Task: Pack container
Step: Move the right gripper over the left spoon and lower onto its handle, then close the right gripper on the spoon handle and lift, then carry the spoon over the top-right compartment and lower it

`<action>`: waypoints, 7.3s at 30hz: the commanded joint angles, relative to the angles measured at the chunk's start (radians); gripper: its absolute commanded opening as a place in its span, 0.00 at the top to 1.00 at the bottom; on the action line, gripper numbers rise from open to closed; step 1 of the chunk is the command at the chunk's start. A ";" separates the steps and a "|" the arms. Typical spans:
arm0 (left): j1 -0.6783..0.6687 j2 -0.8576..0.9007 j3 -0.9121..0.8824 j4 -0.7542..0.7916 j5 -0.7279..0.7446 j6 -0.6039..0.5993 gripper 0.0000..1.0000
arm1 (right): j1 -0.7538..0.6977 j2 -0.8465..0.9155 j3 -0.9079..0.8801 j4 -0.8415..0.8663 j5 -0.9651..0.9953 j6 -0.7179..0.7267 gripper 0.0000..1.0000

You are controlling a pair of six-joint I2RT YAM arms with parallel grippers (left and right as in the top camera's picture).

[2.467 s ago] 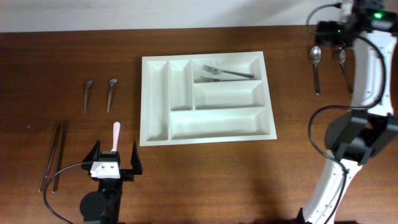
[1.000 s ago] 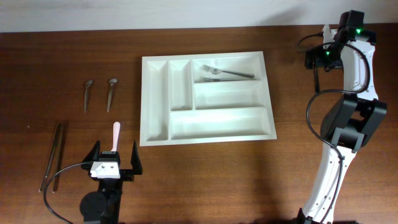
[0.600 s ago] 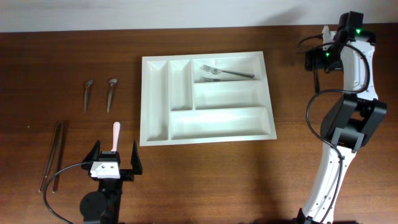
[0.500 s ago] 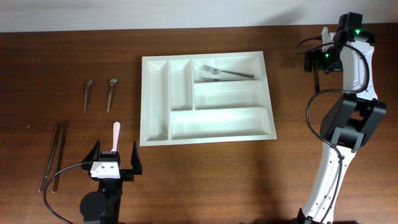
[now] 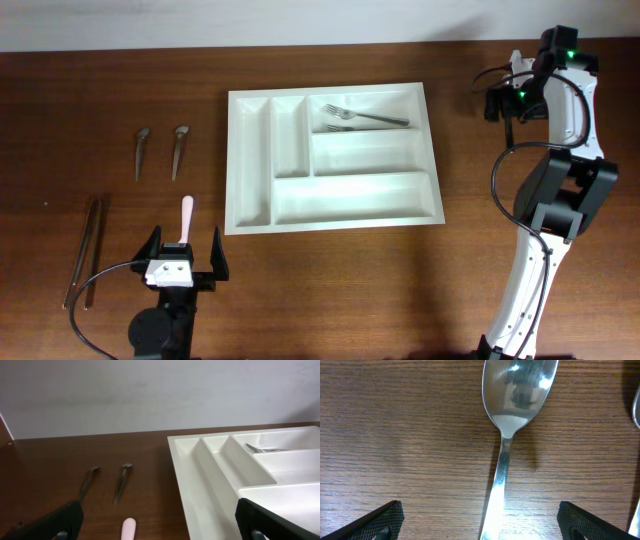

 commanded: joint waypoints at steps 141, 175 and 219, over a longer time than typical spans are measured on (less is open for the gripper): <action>0.002 -0.007 -0.002 -0.006 0.014 0.012 0.01 | 0.387 0.043 0.693 -0.542 -0.080 1.451 0.96; 0.002 -0.007 -0.002 -0.006 0.014 0.013 0.01 | 0.582 0.044 0.539 -0.553 0.067 1.978 0.96; 0.002 -0.007 -0.002 -0.006 0.014 0.012 0.01 | 0.564 0.038 0.480 -0.554 0.104 1.666 0.96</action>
